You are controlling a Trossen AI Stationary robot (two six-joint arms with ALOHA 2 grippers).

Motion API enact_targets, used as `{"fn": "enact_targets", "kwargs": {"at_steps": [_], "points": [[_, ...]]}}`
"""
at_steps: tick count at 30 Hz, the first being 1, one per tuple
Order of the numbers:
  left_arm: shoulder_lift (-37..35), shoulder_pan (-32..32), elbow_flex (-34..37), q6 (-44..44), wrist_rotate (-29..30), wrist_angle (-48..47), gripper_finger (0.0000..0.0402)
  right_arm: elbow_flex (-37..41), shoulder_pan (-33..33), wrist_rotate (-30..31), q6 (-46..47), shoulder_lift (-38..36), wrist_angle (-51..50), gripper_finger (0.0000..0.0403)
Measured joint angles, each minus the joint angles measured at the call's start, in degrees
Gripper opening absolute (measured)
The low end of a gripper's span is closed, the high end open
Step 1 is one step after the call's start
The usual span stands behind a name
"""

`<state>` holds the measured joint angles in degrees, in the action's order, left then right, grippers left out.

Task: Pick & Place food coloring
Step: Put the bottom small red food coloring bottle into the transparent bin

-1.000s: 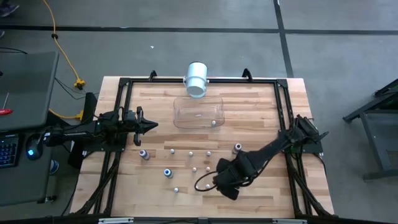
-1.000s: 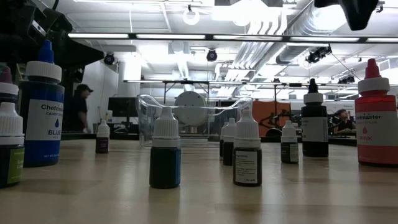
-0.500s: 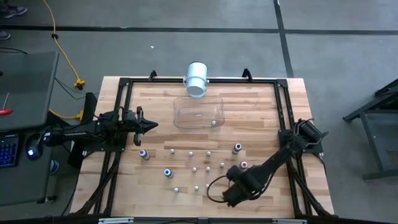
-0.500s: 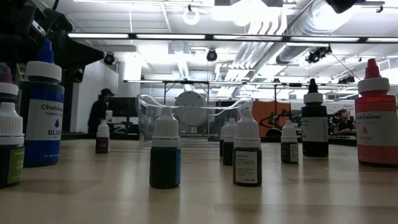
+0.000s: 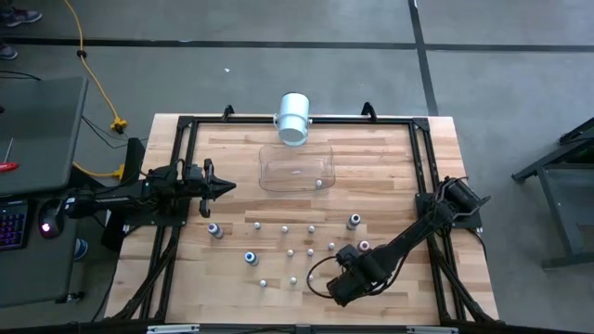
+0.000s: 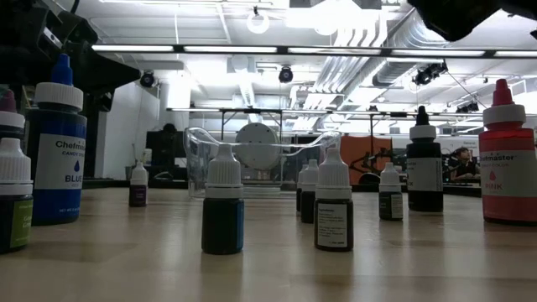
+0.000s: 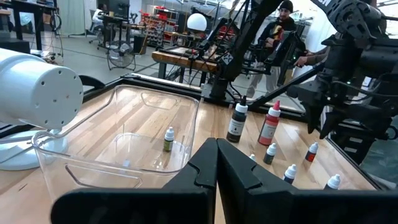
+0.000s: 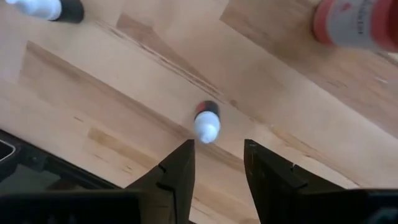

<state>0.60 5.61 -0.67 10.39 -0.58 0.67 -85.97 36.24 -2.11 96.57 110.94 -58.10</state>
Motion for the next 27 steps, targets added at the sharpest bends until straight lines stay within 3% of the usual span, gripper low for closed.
{"fn": "enact_targets", "kwargs": {"at_steps": [11,27], "points": [[0.0,0.0,0.0,0.0,0.0,0.0,0.0001,0.0,-0.7,-3.0,-0.6,3.8,2.9,0.0182],[0.0,0.0,0.0,0.0,0.0,0.0,0.0001,0.0,-1.0,-3.4,-2.1,4.3,2.4,0.0172]]}}
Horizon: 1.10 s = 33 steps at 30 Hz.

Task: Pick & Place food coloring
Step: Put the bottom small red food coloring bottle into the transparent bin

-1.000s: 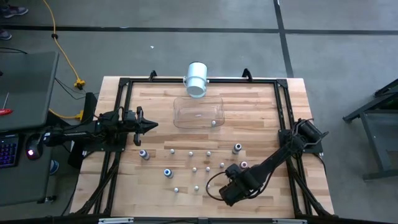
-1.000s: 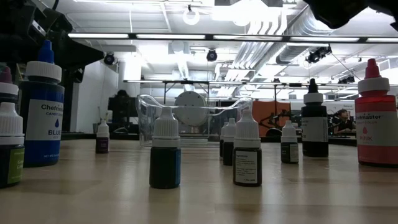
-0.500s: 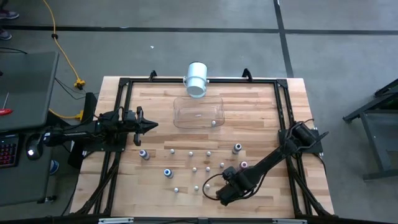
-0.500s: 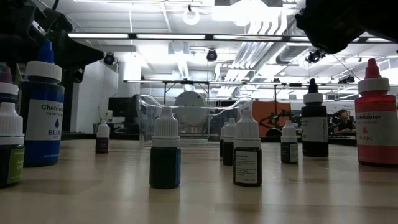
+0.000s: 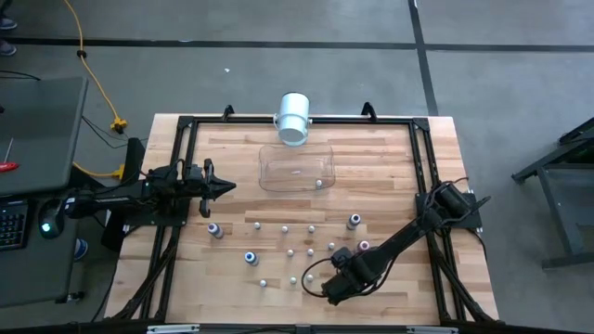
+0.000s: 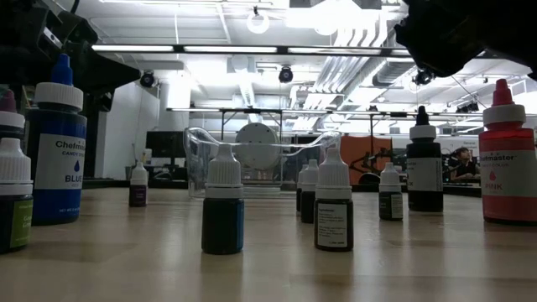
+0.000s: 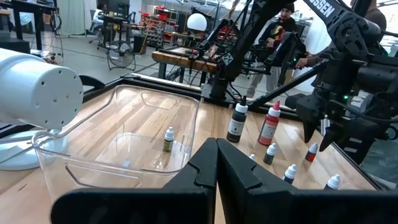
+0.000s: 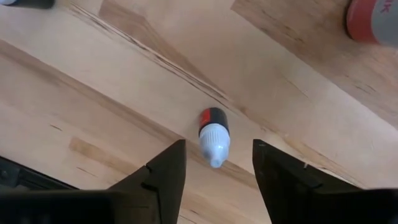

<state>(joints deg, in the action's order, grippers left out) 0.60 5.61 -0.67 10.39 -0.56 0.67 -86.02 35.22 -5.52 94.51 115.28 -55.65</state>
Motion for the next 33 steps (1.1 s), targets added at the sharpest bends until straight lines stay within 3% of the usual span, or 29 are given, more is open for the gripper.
{"fn": "enact_targets", "kwargs": {"at_steps": [15,33], "points": [[0.0,0.0,0.0,0.0,0.0,0.0,0.0001,2.6,-0.1,-0.9,-0.4,0.0,5.4,0.0157],[0.0,0.0,0.0,0.0,0.0,0.0,0.0001,2.6,-0.3,-0.8,-1.0,0.0,4.2,0.0118]]}}
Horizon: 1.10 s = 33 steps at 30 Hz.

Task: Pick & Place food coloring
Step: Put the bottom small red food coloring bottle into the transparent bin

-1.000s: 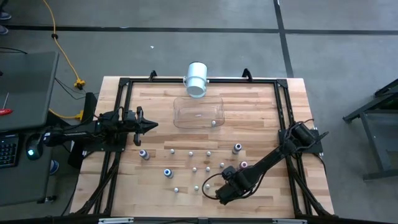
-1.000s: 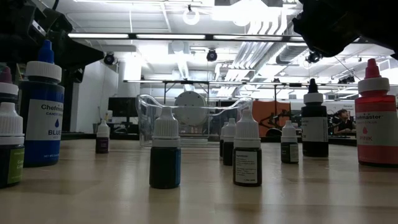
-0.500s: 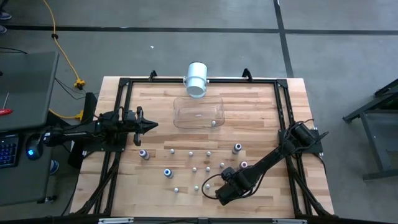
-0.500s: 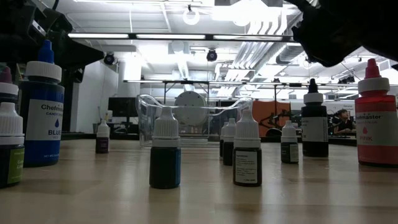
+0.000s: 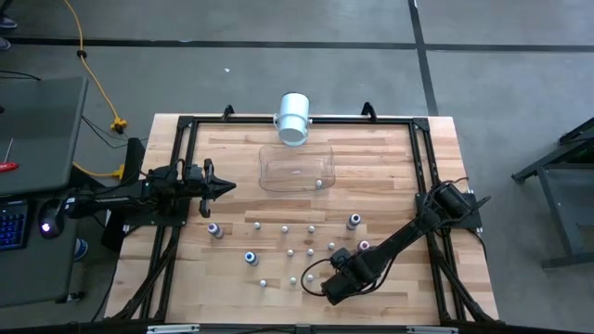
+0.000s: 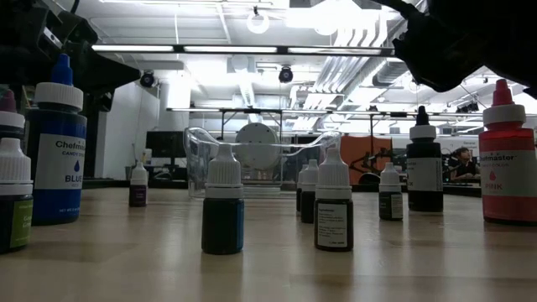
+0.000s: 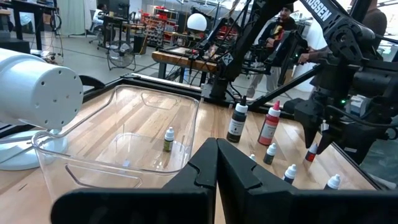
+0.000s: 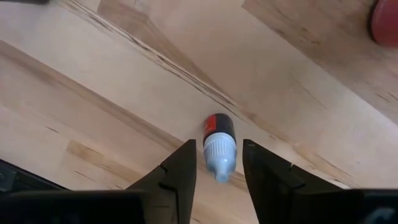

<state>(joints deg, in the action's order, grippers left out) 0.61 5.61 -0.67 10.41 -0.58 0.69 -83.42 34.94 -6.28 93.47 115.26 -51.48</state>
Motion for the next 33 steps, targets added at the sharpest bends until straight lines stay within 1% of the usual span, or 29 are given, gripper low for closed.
{"fn": "enact_targets", "kwargs": {"at_steps": [11,20,24,28,33], "points": [[0.0,0.0,0.0,0.0,0.0,0.0,0.0001,-0.1,0.0,-0.1,-0.5,0.0,-0.1,0.0061],[0.0,0.0,0.0,0.0,0.0,0.0,0.0001,-0.5,-0.1,-0.3,-1.0,-0.5,-0.4,0.0059],[0.0,0.0,0.0,0.0,0.0,0.0,0.0001,-2.9,-0.3,-0.1,-2.3,-0.9,-2.9,0.0053],[0.0,0.0,0.0,0.0,0.0,0.0,0.0001,-6.0,-1.1,0.8,-3.6,-2.3,-6.3,0.0055],[0.0,0.0,0.0,0.0,0.0,0.0,0.0001,-14.0,-2.5,4.2,-7.5,-2.5,-15.1,0.0052]]}}
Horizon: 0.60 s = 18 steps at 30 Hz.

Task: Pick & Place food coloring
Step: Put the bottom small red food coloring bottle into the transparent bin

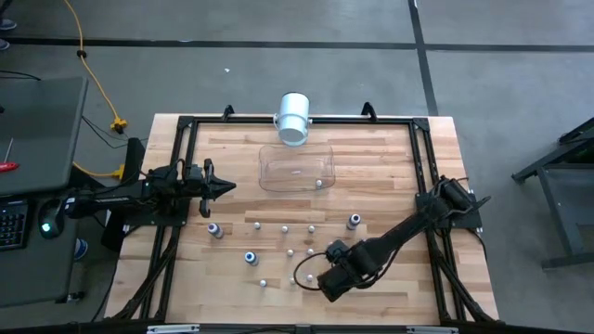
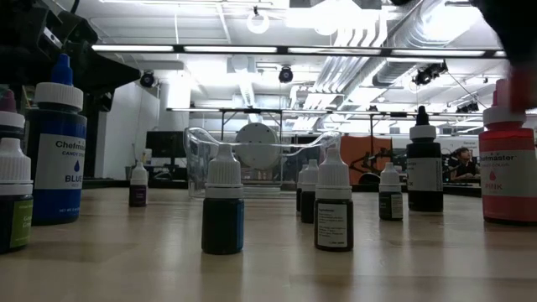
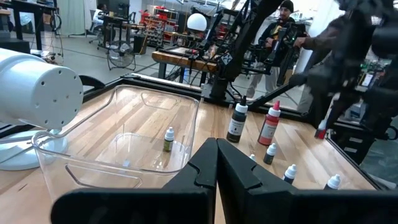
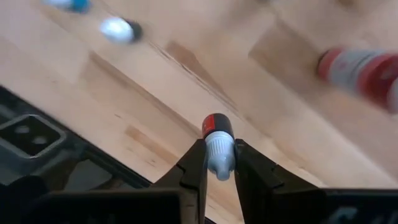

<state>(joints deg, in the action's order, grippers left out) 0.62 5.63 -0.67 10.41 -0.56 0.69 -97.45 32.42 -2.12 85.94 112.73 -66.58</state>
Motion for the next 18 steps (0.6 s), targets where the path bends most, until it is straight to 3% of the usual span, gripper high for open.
{"fn": "enact_targets", "kwargs": {"at_steps": [8,18], "points": [[0.0,0.0,0.0,0.0,0.0,0.0,0.0001,-14.5,-4.5,6.5,-9.7,0.0,-8.7,0.0054],[0.0,0.0,0.0,0.0,0.0,0.0,0.0001,-26.4,-15.1,10.7,-30.4,0.0,-9.1,0.0053]]}}
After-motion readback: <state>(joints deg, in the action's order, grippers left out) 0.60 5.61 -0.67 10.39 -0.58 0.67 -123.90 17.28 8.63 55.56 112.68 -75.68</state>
